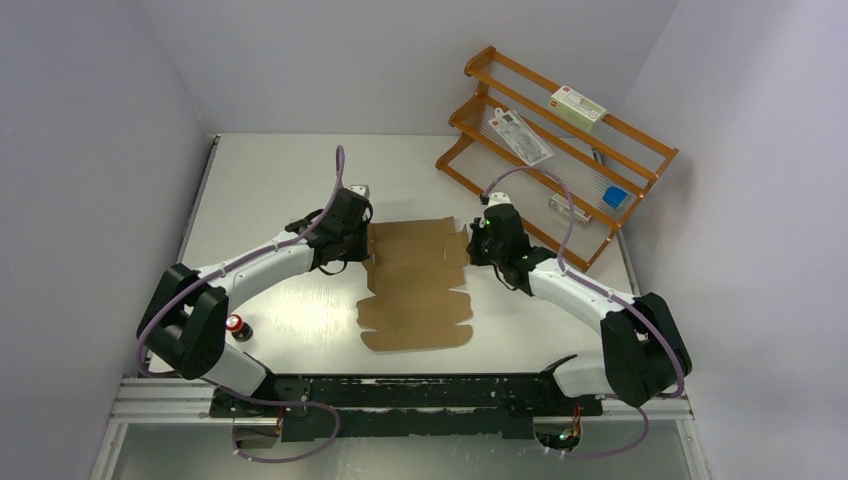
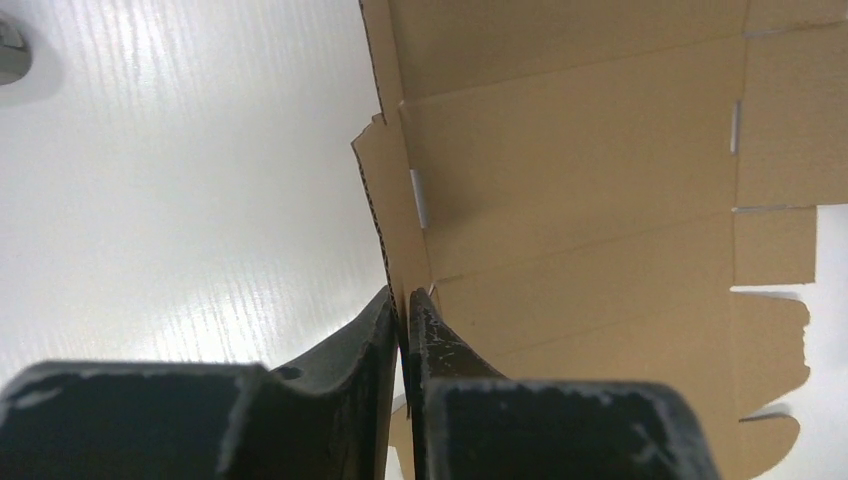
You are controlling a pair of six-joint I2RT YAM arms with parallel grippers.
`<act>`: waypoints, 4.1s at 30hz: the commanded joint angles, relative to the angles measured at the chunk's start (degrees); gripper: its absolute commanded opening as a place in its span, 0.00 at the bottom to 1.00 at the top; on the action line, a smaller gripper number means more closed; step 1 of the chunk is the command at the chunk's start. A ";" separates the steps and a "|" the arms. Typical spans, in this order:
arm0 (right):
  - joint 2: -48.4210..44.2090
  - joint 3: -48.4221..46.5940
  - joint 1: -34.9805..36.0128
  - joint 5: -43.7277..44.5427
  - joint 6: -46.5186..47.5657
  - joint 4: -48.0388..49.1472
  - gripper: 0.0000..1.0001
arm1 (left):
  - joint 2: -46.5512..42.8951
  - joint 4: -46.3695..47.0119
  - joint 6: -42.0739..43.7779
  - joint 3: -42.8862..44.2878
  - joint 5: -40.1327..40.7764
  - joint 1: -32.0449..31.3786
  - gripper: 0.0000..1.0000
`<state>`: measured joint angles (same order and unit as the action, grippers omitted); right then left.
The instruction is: Fold the paper box
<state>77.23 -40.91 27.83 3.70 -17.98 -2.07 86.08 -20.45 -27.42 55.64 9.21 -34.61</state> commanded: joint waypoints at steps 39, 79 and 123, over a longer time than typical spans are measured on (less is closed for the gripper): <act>27.34 -37.49 -1.19 -32.88 32.65 -18.43 0.90 | -3.07 -8.09 19.15 2.86 -27.84 24.29 0.83; 56.36 -69.50 -1.04 -48.53 55.05 -47.96 0.14 | -3.68 -5.81 18.20 0.35 -33.62 28.41 0.93; 9.37 -19.61 11.30 -5.88 71.29 1.19 0.00 | -6.42 10.01 10.61 1.80 -39.58 33.90 0.92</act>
<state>88.77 -63.96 37.10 -6.72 47.64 -11.05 79.53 -14.94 -18.26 56.49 -30.04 -0.64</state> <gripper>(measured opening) 0.017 0.930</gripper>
